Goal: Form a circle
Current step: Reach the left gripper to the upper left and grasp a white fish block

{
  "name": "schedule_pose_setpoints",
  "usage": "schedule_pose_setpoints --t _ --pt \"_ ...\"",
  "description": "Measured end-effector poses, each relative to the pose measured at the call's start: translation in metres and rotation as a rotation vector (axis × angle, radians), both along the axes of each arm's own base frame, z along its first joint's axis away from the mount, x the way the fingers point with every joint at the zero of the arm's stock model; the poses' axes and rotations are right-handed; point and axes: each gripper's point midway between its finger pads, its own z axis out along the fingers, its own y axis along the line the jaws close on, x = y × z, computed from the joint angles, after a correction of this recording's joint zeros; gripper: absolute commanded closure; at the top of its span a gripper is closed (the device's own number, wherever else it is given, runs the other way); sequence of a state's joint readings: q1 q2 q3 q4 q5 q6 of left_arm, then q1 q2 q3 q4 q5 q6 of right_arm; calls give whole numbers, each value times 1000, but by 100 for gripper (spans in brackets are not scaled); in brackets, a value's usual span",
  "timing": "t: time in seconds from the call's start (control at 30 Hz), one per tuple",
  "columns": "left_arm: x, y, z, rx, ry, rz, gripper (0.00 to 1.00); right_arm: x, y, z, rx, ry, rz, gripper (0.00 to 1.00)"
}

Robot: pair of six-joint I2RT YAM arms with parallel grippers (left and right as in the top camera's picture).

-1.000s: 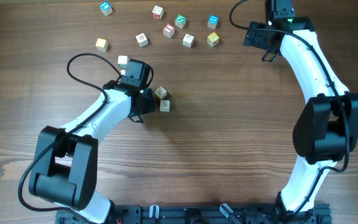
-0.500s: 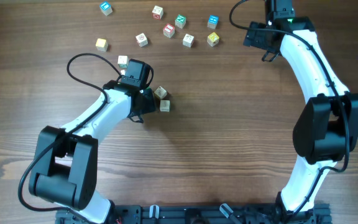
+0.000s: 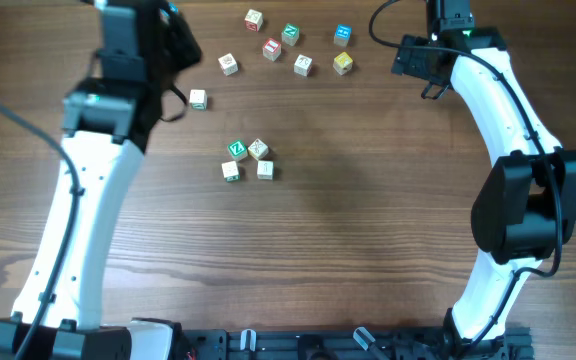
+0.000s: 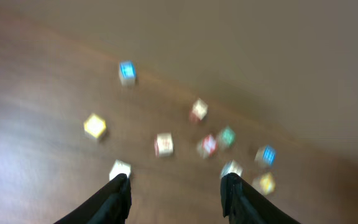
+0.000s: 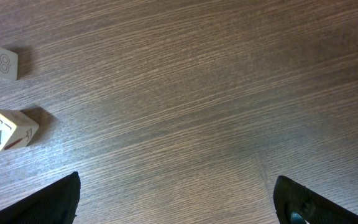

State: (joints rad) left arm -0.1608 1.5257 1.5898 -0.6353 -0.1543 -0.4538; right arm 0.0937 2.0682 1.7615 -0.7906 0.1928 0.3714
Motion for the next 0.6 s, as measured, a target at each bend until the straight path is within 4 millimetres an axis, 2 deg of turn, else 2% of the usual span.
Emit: schedule_pose_setpoints --t 0.07,0.1,0.17,0.23,0.3,0.4,0.5,0.6 --pt "3 11 7 -2 -15 26 44 0 0 0 0 0 0 0" --pt "5 18 0 2 8 42 43 0 0 0 0 0 0 0" --pt "12 24 -29 14 87 57 41 0 0 0 0 0 0 0" --pt "25 25 -81 30 212 61 41 0 0 0 0 0 0 0" --pt "35 24 -123 41 301 60 42 0 0 0 0 0 0 0" --pt "48 23 -176 65 393 49 42 0 0 0 0 0 0 0" --pt "52 22 -214 117 464 4 40 0 0 0 0 0 0 0" --pt "51 22 -234 168 508 -46 39 0 0 0 0 0 0 0"
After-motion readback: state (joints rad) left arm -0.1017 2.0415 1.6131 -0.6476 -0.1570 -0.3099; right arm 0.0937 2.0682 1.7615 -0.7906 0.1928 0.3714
